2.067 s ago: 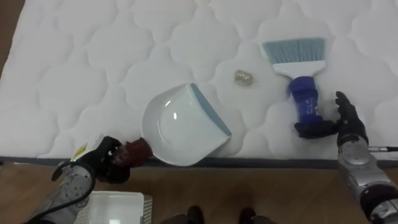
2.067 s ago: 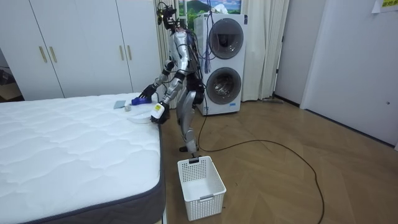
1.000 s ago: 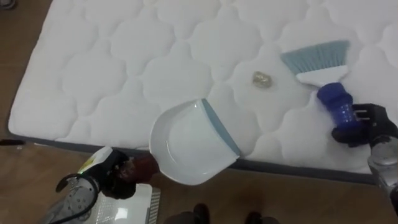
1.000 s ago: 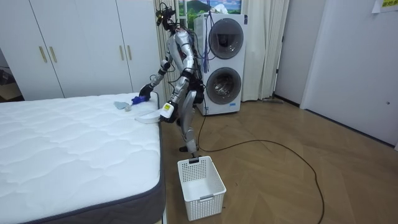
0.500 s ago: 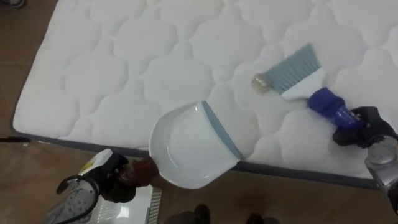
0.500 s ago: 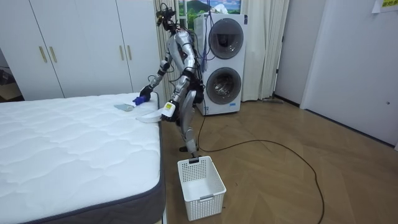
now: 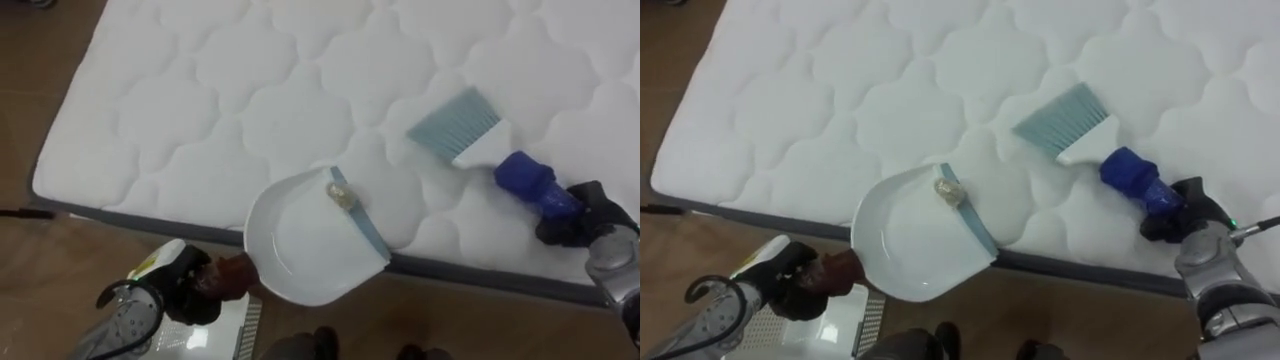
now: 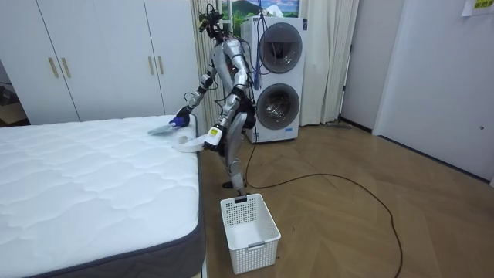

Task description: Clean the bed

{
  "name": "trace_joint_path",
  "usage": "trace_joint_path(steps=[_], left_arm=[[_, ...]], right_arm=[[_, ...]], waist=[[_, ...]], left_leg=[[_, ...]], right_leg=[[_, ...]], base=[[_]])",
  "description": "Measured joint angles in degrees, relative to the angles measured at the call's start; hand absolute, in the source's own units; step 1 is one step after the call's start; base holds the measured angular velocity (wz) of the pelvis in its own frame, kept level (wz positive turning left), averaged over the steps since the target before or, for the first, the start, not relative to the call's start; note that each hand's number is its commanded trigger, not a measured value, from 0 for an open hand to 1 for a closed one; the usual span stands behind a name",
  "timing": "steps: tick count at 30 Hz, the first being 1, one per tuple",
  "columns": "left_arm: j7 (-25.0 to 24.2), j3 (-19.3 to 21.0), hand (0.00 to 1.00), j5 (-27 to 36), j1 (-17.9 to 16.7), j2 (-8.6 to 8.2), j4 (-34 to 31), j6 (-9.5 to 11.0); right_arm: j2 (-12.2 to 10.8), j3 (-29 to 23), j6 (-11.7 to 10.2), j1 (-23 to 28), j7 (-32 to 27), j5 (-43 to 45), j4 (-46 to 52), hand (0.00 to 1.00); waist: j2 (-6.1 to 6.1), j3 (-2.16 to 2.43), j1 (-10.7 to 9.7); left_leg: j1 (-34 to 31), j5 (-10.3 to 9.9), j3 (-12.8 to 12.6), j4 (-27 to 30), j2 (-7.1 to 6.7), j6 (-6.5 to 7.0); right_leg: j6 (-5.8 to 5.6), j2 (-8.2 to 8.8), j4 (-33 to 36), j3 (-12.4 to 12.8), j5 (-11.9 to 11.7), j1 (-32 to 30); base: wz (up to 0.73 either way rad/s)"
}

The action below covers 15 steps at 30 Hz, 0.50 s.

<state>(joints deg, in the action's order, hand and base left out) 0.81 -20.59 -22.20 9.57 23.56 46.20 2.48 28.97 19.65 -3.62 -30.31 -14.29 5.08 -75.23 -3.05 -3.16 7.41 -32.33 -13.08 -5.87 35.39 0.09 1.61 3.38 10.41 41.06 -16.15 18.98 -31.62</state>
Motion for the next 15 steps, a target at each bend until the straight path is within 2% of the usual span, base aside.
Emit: trace_joint_path(steps=[3, 5, 8, 9, 10, 12, 13, 15], left_arm=[[0.0, -0.1, 1.00, 0.0, 0.2, 0.00, -0.1, -0.3], [0.1, -0.4, 1.00, -0.1, 0.1, 0.00, -0.2, -0.6], [0.2, 0.2, 1.00, -1.3, 0.5, 0.12, -0.7, -1.0], [0.3, 0.2, 1.00, -2.0, 0.8, 0.31, -0.9, -1.0], [0.4, 0.2, 1.00, -2.4, 0.9, 0.57, -1.0, -1.0], [1.3, 0.2, 1.00, -3.6, 1.0, 2.46, -1.4, -0.9], [1.4, 0.2, 1.00, -3.7, 1.4, 3.19, -1.4, -1.0], [1.4, 0.2, 1.00, -3.7, 2.2, 3.86, -1.4, -1.0]], right_arm=[[0.2, 0.5, 0.1, 0.0, -0.2, 4.3, -0.3, 1.00], [0.5, 0.4, 0.9, -0.1, -0.8, 8.7, -0.3, 1.00], [2.1, 0.4, 1.2, -0.6, -1.5, 20.3, 0.1, 1.00], [2.8, 0.5, 1.3, -0.6, -1.9, 23.6, 0.1, 1.00], [3.0, 0.5, 1.4, -0.6, -2.1, 25.2, 0.1, 1.00], [4.0, 0.5, 1.7, -0.7, -3.5, 32.0, 0.2, 1.00], [5.0, 0.6, 2.1, -1.0, -4.2, 35.2, 0.2, 1.00], [7.1, 1.8, 2.9, -1.6, -5.0, 38.4, 0.2, 1.00]], waist=[[0.05, 0.00, 0.0], [0.22, 0.03, 0.1], [0.84, 0.09, 0.1], [1.39, 0.10, 0.5], [1.76, 0.15, 0.6], [3.56, 0.48, 0.8], [4.02, 0.50, 0.8], [4.15, 0.47, 0.8]], left_leg=[[-0.1, 0.0, 0.5, 0.0, -0.24, 0.00], [0.0, 0.0, 0.3, -0.1, -0.49, 0.01], [-0.8, -0.1, -0.1, -0.2, -0.76, 0.11], [-0.8, -0.1, -0.1, 0.0, -0.75, 0.11], [-0.8, -0.1, -0.1, 0.2, -0.68, 0.10], [-1.0, -0.1, 0.0, 0.4, -0.08, 0.07], [-1.0, 0.0, 0.1, 0.4, 0.36, 0.00], [-1.0, 0.0, 0.4, 0.1, 0.76, -0.05]], right_leg=[[0.03, 0.13, 0.3, -0.3, 0.0, 0.1], [0.03, 0.55, 1.1, 0.0, 0.1, -0.2], [0.06, 1.07, 1.9, 0.2, 0.5, -1.4], [0.07, 1.06, 1.9, 0.2, 0.5, -1.4], [0.12, 0.96, 1.8, 0.2, 0.4, -1.4], [0.40, 0.32, 1.3, 0.1, 0.0, -1.3], [0.44, -0.35, 0.4, 0.1, -0.3, -1.0], [0.39, -1.04, -0.9, -0.1, -1.0, -0.5]], base=[[0.13], [0.03], [0.00], [0.00], [-0.06], [-0.08], [-0.06], [-0.07]])
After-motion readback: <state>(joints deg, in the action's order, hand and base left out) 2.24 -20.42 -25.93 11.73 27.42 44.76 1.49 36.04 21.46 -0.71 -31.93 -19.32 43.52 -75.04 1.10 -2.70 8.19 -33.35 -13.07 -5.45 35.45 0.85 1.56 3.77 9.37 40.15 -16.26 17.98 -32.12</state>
